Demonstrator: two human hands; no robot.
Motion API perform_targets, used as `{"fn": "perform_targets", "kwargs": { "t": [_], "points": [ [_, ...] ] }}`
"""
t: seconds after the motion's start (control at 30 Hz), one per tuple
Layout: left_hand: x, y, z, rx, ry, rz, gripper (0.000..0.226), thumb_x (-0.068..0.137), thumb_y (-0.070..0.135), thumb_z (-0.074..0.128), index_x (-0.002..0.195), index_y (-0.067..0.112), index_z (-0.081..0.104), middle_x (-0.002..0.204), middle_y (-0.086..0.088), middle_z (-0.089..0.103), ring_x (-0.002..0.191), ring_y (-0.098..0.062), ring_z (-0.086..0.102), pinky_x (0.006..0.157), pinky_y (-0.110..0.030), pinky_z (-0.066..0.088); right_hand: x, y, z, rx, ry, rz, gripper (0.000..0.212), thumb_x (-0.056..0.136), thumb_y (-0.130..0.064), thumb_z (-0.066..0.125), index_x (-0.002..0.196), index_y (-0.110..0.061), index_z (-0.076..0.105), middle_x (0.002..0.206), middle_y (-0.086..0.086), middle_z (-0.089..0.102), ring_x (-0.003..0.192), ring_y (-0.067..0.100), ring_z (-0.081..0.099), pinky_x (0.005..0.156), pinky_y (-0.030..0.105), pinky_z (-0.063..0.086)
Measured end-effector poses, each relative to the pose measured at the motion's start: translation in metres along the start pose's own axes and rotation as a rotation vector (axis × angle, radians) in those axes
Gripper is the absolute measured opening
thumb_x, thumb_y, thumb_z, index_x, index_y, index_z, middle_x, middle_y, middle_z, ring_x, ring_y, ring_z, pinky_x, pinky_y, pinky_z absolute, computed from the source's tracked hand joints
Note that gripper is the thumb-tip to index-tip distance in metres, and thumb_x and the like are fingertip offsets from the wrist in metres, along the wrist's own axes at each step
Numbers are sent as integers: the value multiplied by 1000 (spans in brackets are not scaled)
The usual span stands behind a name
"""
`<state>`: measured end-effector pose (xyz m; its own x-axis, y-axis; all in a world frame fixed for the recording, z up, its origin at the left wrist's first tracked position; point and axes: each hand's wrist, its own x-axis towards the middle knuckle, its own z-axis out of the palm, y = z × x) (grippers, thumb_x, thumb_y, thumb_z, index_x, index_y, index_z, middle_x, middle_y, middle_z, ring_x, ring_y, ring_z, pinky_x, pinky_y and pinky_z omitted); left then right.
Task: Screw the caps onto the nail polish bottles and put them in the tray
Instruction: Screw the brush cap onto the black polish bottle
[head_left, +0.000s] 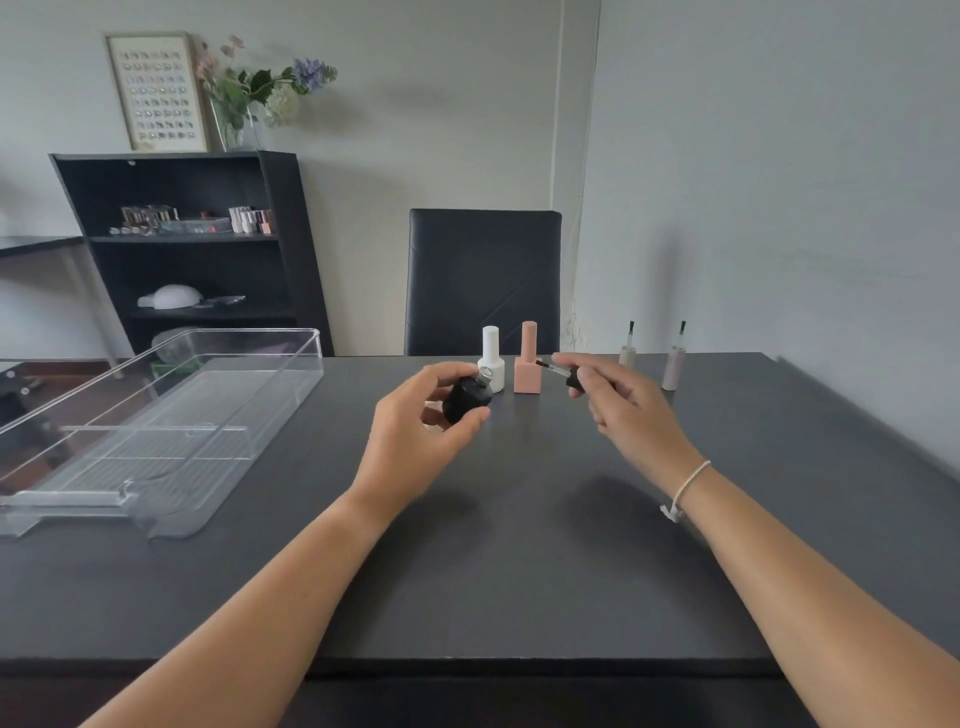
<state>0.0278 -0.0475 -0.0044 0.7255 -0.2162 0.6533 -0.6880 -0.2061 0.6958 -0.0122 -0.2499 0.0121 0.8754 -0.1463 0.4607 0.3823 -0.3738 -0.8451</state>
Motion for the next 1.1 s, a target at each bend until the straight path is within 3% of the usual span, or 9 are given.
{"fn": "perform_targets", "kwargs": {
  "t": [0.13, 0.3, 0.47, 0.67, 0.9, 1.1],
  "points": [
    [-2, -4, 2, 51, -88, 8, 38, 77, 11, 71, 109, 31, 61, 102, 13, 63, 90, -4, 58, 75, -12, 48, -2, -8, -2, 106, -47, 10, 21, 94, -8, 45, 99, -19, 62, 65, -14, 57, 49, -4, 49, 42, 10, 30],
    [-1, -9, 3, 107, -166, 37, 38, 79, 16, 70, 115, 24, 63, 101, 15, 56, 95, -2, 55, 80, -15, 47, -1, -9, -2, 148, -55, 24, 13, 91, -10, 51, 80, -15, 55, 67, 4, 55, 44, 0, 47, 40, 14, 28],
    [-1, -10, 4, 106, -185, 47, 39, 79, 15, 69, 116, 23, 62, 100, 14, 55, 97, -6, 55, 81, -20, 49, -2, -8, 0, 128, -65, 4, 9, 91, -10, 51, 82, -11, 55, 69, 2, 56, 45, -2, 50, 40, 12, 30],
    [-1, -12, 4, 130, -202, 64, 40, 79, 15, 69, 118, 24, 61, 103, 9, 57, 98, -7, 55, 77, -15, 48, -3, -8, 2, 123, -75, -18, 6, 89, -5, 53, 84, -6, 57, 73, 1, 57, 51, -3, 53, 45, 5, 38],
    [-2, -9, 3, 129, -189, 55, 43, 78, 16, 71, 117, 28, 59, 105, 21, 55, 97, 5, 53, 77, -9, 44, -2, -7, 2, 92, -62, -24, 6, 90, -7, 52, 86, -6, 56, 76, 2, 57, 48, -6, 52, 46, 5, 38],
    [-2, -9, 4, 134, -194, 62, 40, 78, 16, 71, 115, 25, 61, 106, 17, 57, 97, -1, 54, 77, -12, 47, -2, -5, 2, 68, -54, -35, 5, 89, -7, 53, 88, -4, 57, 75, 2, 58, 50, -7, 52, 46, 4, 38]
  ]
}}
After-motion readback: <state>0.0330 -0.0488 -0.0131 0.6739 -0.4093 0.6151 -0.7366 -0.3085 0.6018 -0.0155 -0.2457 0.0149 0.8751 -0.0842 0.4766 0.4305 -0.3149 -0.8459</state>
